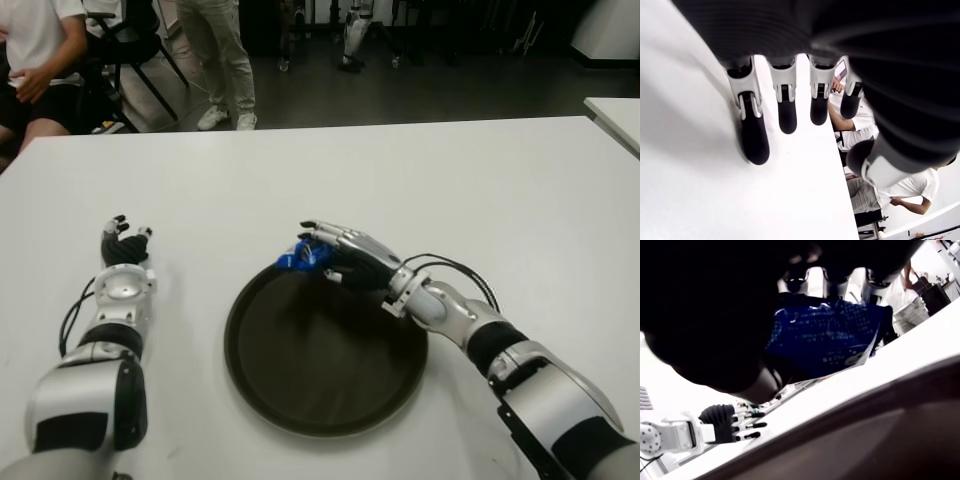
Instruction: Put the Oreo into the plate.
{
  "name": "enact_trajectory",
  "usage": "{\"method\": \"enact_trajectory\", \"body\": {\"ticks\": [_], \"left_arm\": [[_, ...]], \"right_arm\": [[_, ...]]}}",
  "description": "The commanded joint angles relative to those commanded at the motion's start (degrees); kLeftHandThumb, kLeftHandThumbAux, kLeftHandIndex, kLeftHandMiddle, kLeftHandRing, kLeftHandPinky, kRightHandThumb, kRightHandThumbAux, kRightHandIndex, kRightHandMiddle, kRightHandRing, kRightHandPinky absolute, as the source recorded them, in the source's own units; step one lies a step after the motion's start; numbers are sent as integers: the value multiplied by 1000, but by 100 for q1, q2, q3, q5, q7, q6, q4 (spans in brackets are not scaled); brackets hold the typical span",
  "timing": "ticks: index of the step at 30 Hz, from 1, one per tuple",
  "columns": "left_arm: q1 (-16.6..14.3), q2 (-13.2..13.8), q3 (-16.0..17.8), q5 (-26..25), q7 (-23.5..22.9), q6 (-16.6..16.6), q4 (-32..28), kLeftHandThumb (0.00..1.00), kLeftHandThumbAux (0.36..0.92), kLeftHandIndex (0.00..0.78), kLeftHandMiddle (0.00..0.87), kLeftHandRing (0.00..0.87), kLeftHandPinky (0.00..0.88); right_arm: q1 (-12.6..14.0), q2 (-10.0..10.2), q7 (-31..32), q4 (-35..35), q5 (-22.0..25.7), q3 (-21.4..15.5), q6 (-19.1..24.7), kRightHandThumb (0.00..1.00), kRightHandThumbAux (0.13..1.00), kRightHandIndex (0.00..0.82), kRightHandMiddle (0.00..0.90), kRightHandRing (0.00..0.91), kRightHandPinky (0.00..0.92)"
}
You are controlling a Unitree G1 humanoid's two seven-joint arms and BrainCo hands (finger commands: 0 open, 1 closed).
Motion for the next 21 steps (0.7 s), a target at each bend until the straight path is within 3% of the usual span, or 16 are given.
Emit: {"method": "enact_trajectory", "body": {"ticks": [21], "left_arm": [[16, -13, -8, 2, 26, -10, -6, 173, 625, 32, 154, 151, 110]], "right_arm": [[464, -526, 105, -779, 62, -92, -377, 701, 729, 414, 51, 129, 202]]}}
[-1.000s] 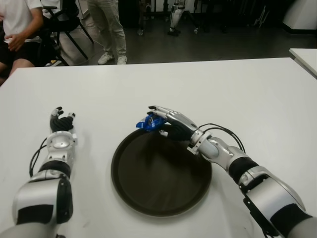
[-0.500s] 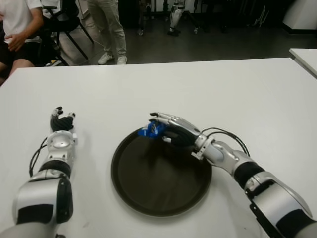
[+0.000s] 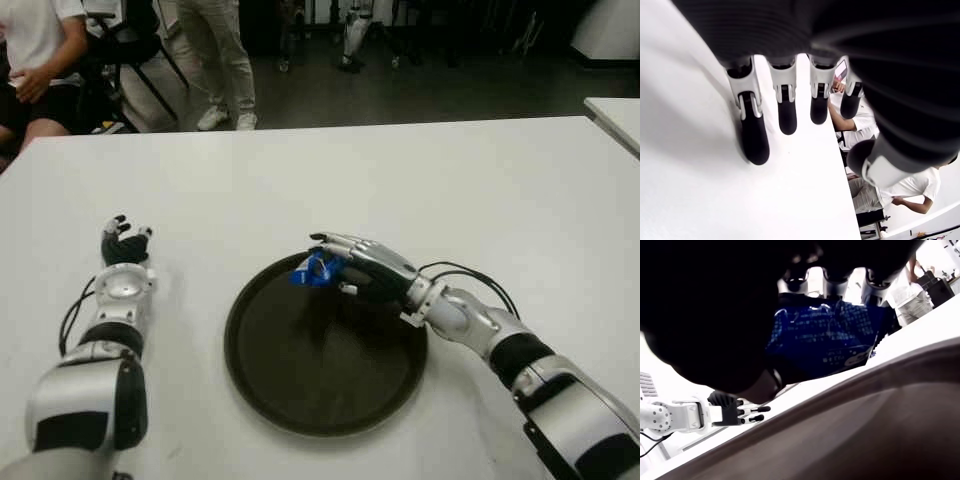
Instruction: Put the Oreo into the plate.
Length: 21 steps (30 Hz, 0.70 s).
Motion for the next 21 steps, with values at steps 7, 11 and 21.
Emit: {"method": "enact_trajectory", "body": {"ticks": [7, 11, 21], "left_arm": [[-6, 2, 2, 3, 22, 8, 2, 181, 619, 25, 137, 132, 84], [-5, 1, 3, 3, 32, 0, 2, 188, 612, 27, 134, 127, 81], [11, 8, 10, -8, -13, -38, 0, 180, 622, 40, 150, 149, 106]], "right_arm": [[114, -117, 170, -154, 155, -96, -193, 701, 728, 414, 47, 123, 197], [171, -158, 389, -202, 327, -167, -286, 701, 728, 414, 48, 127, 203], [651, -473, 2394, -1323, 2000, -396, -84, 702, 727, 415, 60, 133, 191]]}}
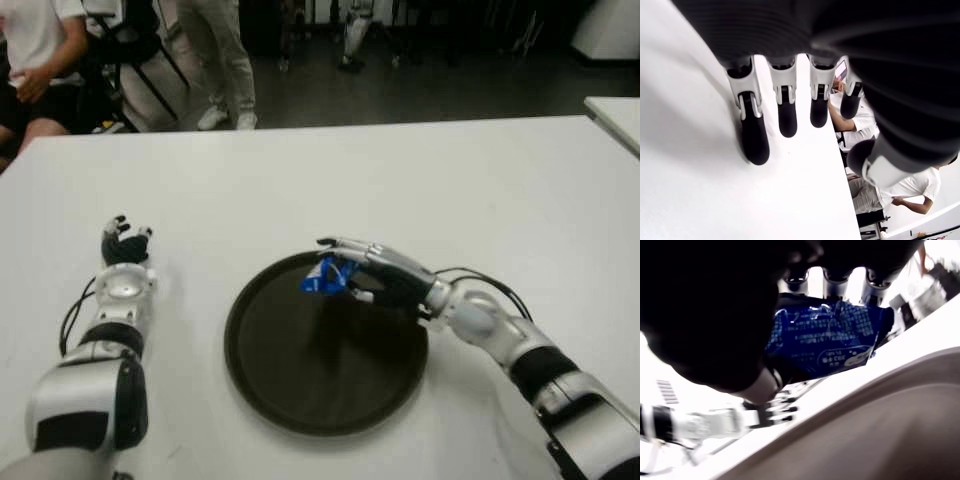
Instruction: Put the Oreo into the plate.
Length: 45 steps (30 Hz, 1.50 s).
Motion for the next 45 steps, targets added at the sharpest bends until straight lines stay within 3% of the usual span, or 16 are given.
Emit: {"method": "enact_trajectory", "body": {"ticks": [7, 17, 27, 32, 45], "left_arm": [[-5, 1, 7, -6, -4, -18, -1, 163, 642, 36, 135, 123, 66], [-7, 2, 35, -37, -32, -4, -3, 167, 634, 25, 128, 115, 65], [-9, -6, 38, -36, -12, -26, -7, 175, 634, 25, 124, 107, 53], [-4, 3, 13, -11, -5, -27, -6, 166, 636, 36, 148, 137, 92], [-11, -2, 6, -2, 67, -20, -10, 170, 630, 31, 130, 123, 77]], "right_arm": [[245, 7, 738, -510, 548, -116, 275, 701, 728, 414, 67, 135, 185], [399, 59, 1068, -836, 647, -279, 482, 702, 728, 414, 70, 141, 191], [404, 172, 1245, -802, 664, -367, 546, 703, 727, 414, 74, 144, 191], [356, 220, 1292, -769, 614, -381, 619, 700, 728, 414, 73, 141, 181], [290, 413, 1124, -574, 460, -445, 563, 702, 729, 414, 53, 134, 194]]}}
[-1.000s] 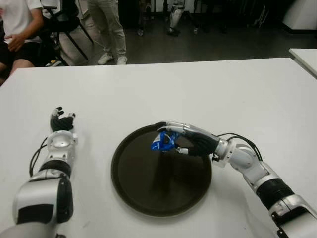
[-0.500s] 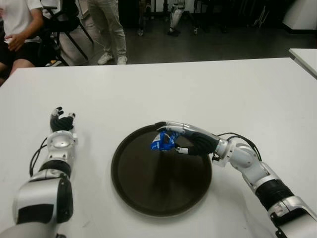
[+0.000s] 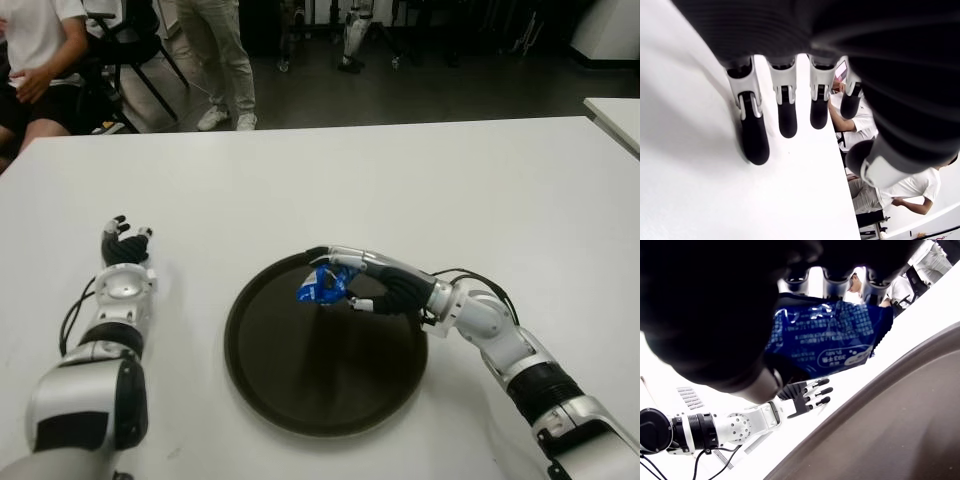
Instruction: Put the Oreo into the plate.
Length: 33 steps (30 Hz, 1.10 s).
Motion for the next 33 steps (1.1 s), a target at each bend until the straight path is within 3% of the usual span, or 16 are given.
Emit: {"method": "enact_trajectory", "body": {"ticks": [18, 33], "left_arm": [[2, 4, -6, -7, -40, 21, 3, 180, 633, 29, 139, 130, 92], [-1, 9, -10, -2, -75, 22, 2, 175, 623, 24, 129, 113, 55]], "right_arm": [[-229, 100, -503, 425, -590, -18, 25, 706, 725, 415, 48, 142, 234], [-325, 198, -673, 729, -612, -12, -202, 699, 727, 407, 50, 155, 234]]}}
